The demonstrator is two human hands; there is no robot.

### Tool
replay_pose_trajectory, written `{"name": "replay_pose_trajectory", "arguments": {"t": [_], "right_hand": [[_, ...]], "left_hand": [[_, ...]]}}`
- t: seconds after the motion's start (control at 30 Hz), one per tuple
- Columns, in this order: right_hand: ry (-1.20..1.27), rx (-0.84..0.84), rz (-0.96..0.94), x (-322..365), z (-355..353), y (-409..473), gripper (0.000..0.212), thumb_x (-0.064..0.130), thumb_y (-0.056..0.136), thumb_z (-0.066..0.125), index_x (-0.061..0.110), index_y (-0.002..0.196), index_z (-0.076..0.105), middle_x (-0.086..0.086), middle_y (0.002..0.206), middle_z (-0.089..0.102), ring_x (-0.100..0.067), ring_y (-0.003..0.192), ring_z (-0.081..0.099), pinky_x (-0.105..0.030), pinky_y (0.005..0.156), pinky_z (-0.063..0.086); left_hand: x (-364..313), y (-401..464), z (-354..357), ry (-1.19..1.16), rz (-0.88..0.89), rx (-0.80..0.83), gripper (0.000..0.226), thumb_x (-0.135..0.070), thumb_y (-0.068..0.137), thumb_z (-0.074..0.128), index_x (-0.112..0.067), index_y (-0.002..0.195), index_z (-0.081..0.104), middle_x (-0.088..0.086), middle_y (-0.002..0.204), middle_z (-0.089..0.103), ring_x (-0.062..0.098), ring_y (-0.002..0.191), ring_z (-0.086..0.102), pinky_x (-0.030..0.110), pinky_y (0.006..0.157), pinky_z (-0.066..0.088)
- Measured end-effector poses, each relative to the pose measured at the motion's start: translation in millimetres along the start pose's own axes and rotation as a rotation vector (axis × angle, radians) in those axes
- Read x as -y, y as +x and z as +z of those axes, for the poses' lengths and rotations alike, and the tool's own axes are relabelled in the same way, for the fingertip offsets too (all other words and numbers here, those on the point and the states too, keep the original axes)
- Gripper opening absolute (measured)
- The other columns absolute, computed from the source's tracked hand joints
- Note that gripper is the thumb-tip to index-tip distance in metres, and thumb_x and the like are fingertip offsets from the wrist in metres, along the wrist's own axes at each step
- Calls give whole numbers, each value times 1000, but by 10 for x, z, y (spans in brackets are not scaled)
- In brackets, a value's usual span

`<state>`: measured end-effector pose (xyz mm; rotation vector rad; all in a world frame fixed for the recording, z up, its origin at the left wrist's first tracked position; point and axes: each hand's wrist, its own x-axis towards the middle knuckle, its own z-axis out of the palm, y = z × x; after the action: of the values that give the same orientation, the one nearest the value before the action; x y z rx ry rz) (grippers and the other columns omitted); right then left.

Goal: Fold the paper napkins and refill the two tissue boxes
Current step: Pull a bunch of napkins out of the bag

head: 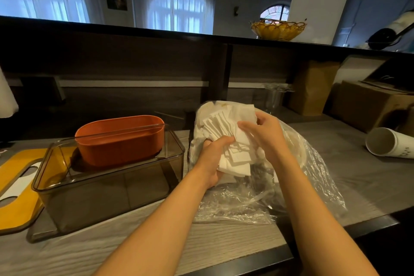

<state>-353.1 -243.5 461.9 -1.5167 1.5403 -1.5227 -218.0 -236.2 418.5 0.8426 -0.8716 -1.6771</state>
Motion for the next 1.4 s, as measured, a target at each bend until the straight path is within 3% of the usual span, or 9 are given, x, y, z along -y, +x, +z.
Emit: {"name": "replay_pose_trajectory", "arguments": {"t": [0.13,0.23,0.37,0.53,0.67,0.87,1.07,1.17,1.4], "right_hand": [[42,-8,81,11,-48,-12,11,18,91,71,13,100,73,-4,88,73,-13,73,67,-13,47,45],[49,-69,79,-1,-53,-8,6,18,90,71,14,92,75,-7,85,74,-23,75,70,-24,56,52],[59,-139,57,36,-50,-22,11,19,92,69,23,82,71,7,75,70,-9,68,66,-21,55,51],[390,-198,110,131,-158,1,10,12,95,62,18,101,65,0,95,68,-14,85,65,-25,66,54],[495,-146,212,182,-128,-10,26,14,98,58,12,124,60,-2,100,67,-17,89,66,-28,68,56],[939,-189,236,195,-217,-62,16,11,97,60,22,109,58,-5,111,64,-22,100,65,-34,70,59],[701,136,169,207,-87,-98,34,4,87,64,14,119,62,-9,105,67,-21,90,68,-37,67,59],[490,107,161,125,-43,-48,50,3,90,63,20,136,54,-8,120,65,-29,106,67,-44,78,61],[80,-14,76,39,73,-26,33,19,88,73,22,119,65,5,110,70,-17,101,68,-29,74,55]], "left_hand": [[5,21,-15,-9,-10,0,43,-13,90,66,-2,131,58,21,115,72,35,99,72,39,73,61],[6,18,-13,-14,-8,14,35,-11,92,63,-3,126,64,20,114,72,36,103,71,42,82,60],[-2,11,-7,-31,-8,26,28,-11,95,60,-5,121,66,19,114,73,37,106,70,44,86,59],[-19,3,-6,-57,-27,34,26,-12,95,57,-6,119,67,19,116,72,32,95,71,39,78,59],[-22,2,-9,-75,-35,41,26,-13,95,56,-6,117,68,17,113,72,31,93,71,43,86,56],[0,-8,0,-124,19,31,17,-8,95,59,-9,109,69,17,109,74,35,99,70,51,94,55],[28,-18,23,-125,134,18,15,-5,95,60,-12,104,70,8,94,76,27,91,71,44,87,57],[18,-45,31,-121,161,25,16,-5,96,59,-14,103,70,5,93,76,22,86,72,39,81,59],[-3,-96,38,-104,153,24,16,-2,96,60,-12,102,69,7,97,76,20,87,73,32,75,60]]}}
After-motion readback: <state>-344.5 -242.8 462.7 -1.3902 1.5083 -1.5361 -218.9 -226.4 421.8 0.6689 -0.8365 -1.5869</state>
